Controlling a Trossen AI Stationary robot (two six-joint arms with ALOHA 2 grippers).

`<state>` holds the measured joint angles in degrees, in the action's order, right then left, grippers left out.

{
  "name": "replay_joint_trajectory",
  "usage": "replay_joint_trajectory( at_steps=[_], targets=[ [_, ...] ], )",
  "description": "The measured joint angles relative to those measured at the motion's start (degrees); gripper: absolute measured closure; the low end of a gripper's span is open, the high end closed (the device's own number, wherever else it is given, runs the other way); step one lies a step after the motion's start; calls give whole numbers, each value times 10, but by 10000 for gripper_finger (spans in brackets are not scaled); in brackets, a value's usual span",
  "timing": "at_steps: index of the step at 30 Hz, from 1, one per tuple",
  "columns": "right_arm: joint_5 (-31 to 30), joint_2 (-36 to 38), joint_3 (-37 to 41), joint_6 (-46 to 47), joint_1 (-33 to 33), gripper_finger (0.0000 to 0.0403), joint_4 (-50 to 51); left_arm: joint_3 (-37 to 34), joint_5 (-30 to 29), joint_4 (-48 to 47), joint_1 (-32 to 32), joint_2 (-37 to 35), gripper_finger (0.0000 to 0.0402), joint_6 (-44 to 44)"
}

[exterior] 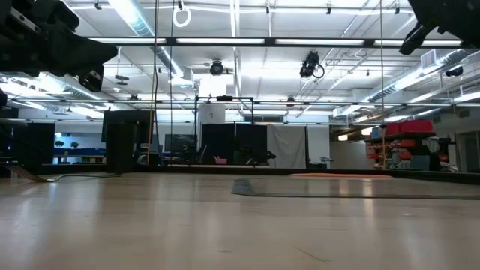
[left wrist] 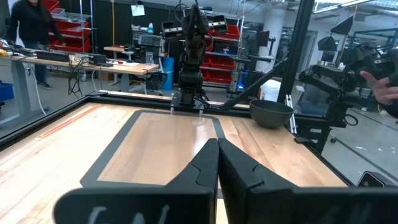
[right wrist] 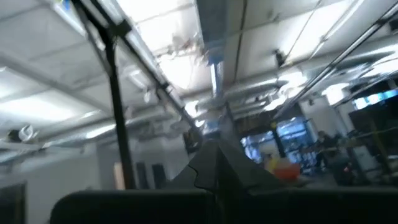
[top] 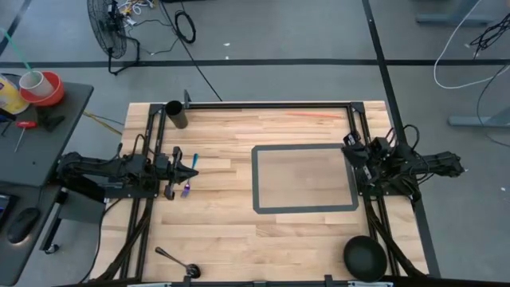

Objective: Pick & Place Utensil
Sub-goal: Put the black bowl on the gray mat

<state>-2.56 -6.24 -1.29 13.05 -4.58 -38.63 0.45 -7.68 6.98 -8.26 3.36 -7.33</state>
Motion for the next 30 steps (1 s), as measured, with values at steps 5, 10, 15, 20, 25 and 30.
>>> replay_joint_trajectory(
  at_steps=[5,10,15,20,25,30],
  targets=[
    [47,-85,-30,-4,0,385,3,0,0,0,0,0,387,0],
    [66,-198,-107,-1,-10,385,124,0,0,0,0,0,387,0],
    [65,-306,-199,35,-32,385,300,0,0,0,0,0,387,0],
    [65,-396,-279,43,-79,385,407,0,0,0,0,0,387,0],
    [45,-475,-350,85,-144,386,507,0,0,0,0,0,387,0],
    [6,-572,-451,136,-234,399,661,0,0,0,0,0,387,0]
  ],
)
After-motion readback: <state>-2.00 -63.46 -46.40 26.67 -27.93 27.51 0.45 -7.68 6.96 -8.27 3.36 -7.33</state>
